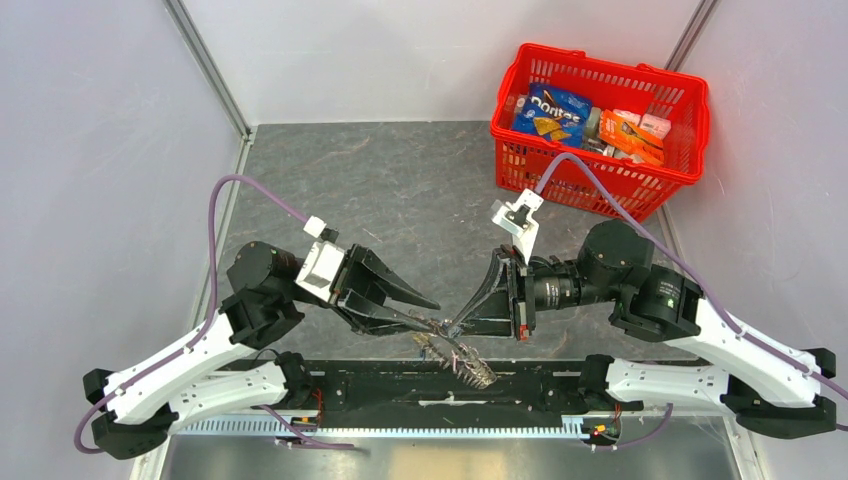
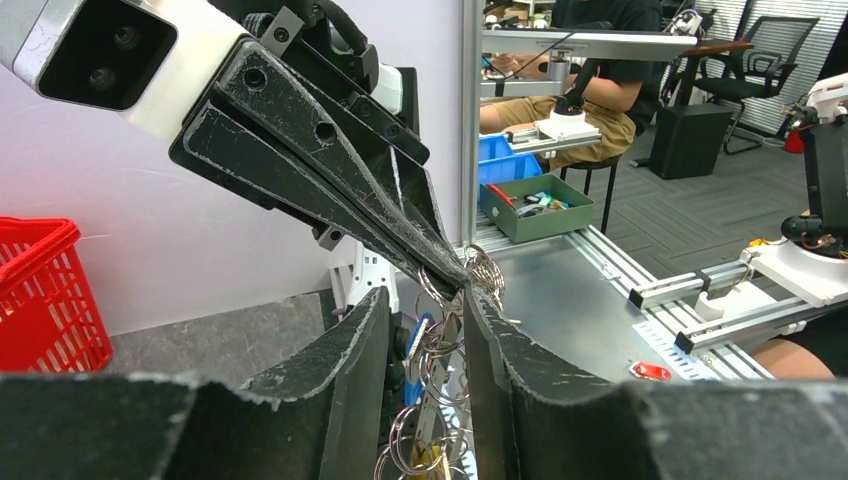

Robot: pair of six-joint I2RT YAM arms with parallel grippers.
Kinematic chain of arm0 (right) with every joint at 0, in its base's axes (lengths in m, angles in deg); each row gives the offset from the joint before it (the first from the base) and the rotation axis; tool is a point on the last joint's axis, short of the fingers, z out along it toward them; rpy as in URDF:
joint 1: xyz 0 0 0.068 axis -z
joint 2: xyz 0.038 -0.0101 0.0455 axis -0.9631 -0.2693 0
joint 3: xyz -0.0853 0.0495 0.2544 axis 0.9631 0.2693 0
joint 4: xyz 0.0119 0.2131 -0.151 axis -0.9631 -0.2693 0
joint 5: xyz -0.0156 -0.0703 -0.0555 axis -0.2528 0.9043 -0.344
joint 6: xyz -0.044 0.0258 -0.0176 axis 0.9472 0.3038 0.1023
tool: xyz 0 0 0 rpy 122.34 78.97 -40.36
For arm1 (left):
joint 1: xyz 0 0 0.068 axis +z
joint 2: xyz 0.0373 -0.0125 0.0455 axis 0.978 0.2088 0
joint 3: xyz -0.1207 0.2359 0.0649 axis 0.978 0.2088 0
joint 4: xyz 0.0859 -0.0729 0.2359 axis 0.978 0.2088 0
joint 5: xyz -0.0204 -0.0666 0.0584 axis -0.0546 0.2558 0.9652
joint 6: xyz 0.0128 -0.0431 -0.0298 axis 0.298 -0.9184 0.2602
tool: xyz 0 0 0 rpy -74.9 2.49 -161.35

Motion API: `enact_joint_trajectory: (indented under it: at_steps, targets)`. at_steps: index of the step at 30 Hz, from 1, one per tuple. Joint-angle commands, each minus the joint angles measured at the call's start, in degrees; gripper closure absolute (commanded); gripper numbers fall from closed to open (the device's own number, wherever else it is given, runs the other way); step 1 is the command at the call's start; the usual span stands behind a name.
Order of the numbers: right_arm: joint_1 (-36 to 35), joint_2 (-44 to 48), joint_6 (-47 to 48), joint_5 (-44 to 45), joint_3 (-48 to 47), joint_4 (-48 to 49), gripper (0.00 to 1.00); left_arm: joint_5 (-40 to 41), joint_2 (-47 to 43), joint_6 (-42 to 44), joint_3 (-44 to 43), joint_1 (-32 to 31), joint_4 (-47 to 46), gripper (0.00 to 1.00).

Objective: Put the keys on the keyring

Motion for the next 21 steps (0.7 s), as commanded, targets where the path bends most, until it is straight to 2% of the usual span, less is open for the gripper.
enact_joint_trajectory:
  at_steps: [1,21]
  targets:
    - [-0.1,1.3,0.9,0.2,-1.0,2.8,1.00,-1.3,0.0,-0.1,-1.8,-0.1,-0.5,0.61]
    - [-0.2,1.5,2.5,3.4,-1.5,3.2,1.00,-2.0,0.6,-0.4,-1.2,-0.2,-0.7,0.78]
